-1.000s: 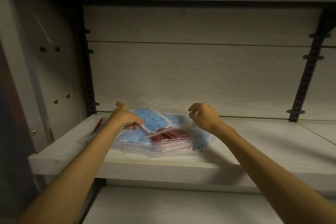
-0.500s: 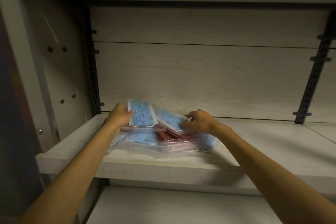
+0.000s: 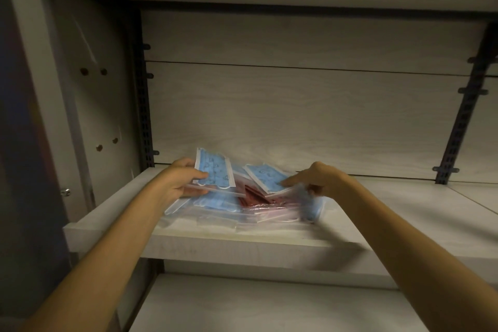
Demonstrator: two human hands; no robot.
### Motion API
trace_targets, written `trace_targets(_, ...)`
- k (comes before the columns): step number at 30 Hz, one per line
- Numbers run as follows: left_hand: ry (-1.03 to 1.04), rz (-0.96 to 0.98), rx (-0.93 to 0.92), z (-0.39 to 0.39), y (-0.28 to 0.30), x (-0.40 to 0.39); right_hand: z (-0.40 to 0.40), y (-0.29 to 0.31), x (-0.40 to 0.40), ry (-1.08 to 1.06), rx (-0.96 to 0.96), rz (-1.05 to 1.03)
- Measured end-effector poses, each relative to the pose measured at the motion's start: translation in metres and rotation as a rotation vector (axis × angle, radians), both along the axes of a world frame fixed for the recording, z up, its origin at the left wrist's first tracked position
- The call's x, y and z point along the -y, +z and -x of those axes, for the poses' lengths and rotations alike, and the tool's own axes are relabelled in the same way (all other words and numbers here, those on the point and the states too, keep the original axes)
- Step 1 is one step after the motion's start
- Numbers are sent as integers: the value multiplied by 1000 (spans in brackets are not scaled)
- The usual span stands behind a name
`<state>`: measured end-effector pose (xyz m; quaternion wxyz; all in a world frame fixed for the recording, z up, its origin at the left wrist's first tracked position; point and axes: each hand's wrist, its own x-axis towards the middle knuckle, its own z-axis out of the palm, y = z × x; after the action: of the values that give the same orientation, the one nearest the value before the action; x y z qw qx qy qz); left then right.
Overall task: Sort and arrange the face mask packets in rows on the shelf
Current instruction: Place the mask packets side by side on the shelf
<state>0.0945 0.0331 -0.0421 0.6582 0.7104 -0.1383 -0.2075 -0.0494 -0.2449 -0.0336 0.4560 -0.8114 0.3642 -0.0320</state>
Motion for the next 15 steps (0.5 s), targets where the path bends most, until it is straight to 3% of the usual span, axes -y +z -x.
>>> trace_targets(3,-54,35,-71,10,3,-4,3,-3,3,-42,122,-353)
trace_targets(6,-51,56,-121,13,4,-9,7,-4,2,-43,200,-526)
trace_targets(11,-83,49,-113,17,6,-15,19,0,-14,-16,168,-465)
trace_targets(15,-141,91,-126,23,10,-16,39,-1,-24,49,321,-360)
